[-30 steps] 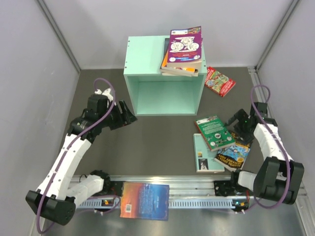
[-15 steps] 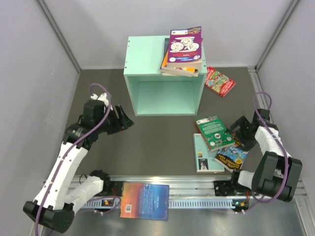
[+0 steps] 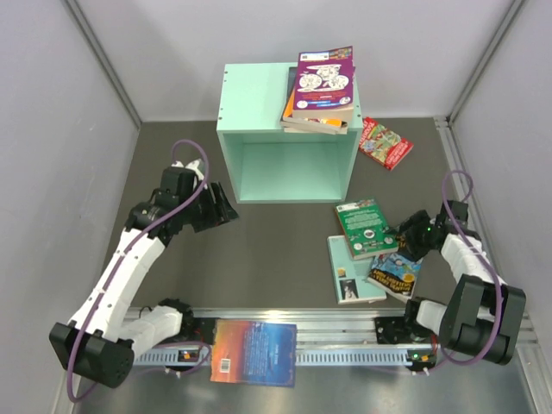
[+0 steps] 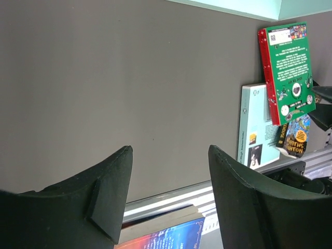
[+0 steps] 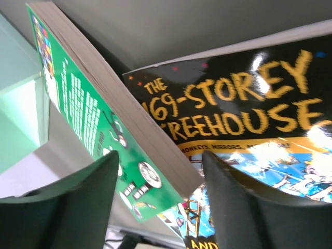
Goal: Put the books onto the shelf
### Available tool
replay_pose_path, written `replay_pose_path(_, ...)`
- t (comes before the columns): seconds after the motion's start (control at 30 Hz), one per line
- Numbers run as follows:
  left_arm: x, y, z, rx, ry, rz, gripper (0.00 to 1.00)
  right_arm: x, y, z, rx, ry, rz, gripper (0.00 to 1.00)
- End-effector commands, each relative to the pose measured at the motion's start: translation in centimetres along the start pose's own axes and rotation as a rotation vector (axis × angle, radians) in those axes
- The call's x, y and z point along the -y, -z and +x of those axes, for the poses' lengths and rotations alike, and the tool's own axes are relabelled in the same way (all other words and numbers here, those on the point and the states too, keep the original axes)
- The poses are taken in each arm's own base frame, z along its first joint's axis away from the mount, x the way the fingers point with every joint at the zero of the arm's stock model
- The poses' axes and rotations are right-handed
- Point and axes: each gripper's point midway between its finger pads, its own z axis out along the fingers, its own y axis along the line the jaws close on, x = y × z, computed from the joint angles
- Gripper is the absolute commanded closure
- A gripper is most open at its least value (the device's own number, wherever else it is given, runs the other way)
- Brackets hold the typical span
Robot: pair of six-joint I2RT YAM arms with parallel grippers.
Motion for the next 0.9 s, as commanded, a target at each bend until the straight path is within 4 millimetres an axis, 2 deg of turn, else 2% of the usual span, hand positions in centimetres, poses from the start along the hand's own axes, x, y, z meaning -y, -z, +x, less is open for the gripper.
replay_pose_path(0.0,1.7,1.0,-1.9,0.065,-0.037,0.060,0.35,0.7,-1.1,2.7,-0.093,-0.038,-0.016,0.40)
replay_pose_path(0.03,1.8,1.1,-2.0,0.066,-0.035,0.061,0.35,0.7,-1.2,2.7,-0.092,-0.038,-0.022,0.51)
replay_pose_path(0.17,1.4,1.5,-1.5,0.065,-0.032,0.046,0.36,0.4,-1.4,2.7,-0.085,-0.038,-0.053,0.72)
replay_pose_path(0.2,1.3,1.7,-1.3,0.066,-0.031,0.042,0.36,0.3,-1.3,2.6,-0.082,-0.033,-0.060,0.84)
replay_pose_path(0.3,0.9,2.0,-1.0,0.072,-0.022,0.036,0.36,-0.3,-1.1,2.6,-0.083,-0.023,-0.080,1.00)
replay_pose_path(0.5,0.7,2.2,0.0,0.057,0.002,0.044,0.36,-3.3,0.7,3.3,-0.095,0.071,-0.101,1.00)
replay_pose_path(0.6,0.9,2.3,0.0,0.056,0.006,0.052,0.36,-6.6,2.9,2.8,-0.040,0.132,-0.152,1.00)
replay_pose_path(0.7,1.1,2.2,-0.1,0.048,0.010,0.058,0.37,-9.3,5.1,3.2,-0.012,0.144,-0.224,1.00)
replay_pose_path(0.8,1.3,2.0,-0.3,0.049,0.013,0.065,0.37,-11.6,6.5,4.1,-0.014,0.217,-0.268,1.00)
replay_pose_path(0.87,1.4,1.7,-0.2,0.041,0.015,0.072,0.38,-12.9,6.7,5.6,-0.044,0.277,-0.288,1.00)
